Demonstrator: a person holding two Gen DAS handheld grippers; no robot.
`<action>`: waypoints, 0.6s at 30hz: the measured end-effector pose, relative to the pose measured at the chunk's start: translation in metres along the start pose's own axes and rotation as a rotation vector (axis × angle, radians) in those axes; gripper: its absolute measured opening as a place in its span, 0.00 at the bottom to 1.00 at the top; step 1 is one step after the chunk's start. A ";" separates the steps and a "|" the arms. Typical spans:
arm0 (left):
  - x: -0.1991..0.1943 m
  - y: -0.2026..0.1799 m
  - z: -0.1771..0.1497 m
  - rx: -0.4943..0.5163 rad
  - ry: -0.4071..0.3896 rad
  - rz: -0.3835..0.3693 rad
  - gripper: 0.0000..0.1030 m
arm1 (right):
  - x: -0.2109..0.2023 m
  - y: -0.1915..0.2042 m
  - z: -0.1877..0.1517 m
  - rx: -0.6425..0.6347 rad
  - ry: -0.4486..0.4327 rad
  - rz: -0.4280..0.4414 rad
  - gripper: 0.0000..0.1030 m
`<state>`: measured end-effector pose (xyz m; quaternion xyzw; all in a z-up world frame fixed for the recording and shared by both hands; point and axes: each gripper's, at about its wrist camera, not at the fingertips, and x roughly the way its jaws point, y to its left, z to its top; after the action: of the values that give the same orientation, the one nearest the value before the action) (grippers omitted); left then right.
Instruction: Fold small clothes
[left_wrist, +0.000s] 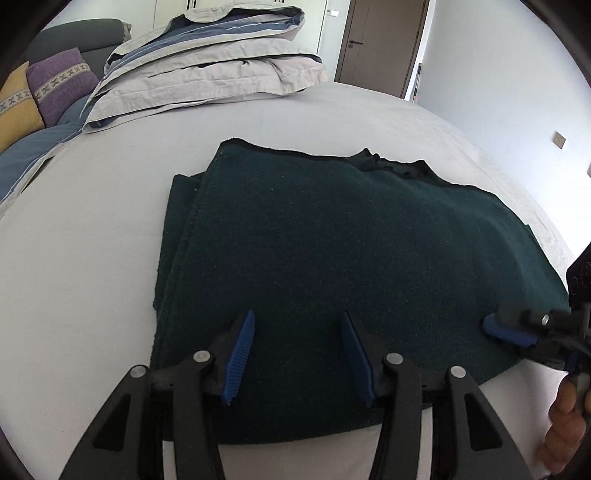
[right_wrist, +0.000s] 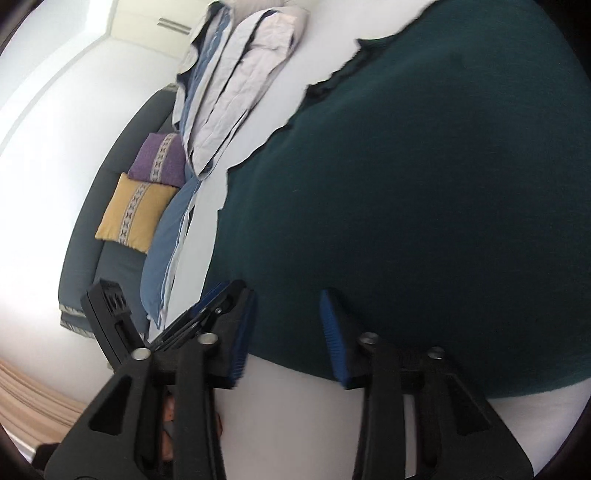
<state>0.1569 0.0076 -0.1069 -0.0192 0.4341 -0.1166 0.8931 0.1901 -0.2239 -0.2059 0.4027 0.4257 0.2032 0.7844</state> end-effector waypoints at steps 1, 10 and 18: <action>0.001 0.000 0.000 0.004 0.002 0.000 0.52 | -0.013 -0.008 0.001 0.013 -0.037 -0.023 0.30; -0.004 0.003 -0.011 0.015 0.000 0.006 0.53 | -0.136 -0.089 -0.005 0.239 -0.345 -0.109 0.30; -0.014 -0.005 -0.016 0.006 -0.018 0.030 0.56 | -0.127 -0.037 -0.017 0.147 -0.257 0.001 0.45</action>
<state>0.1354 0.0070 -0.1051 -0.0112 0.4258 -0.1043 0.8987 0.1046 -0.3224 -0.1773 0.4821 0.3352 0.1185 0.8007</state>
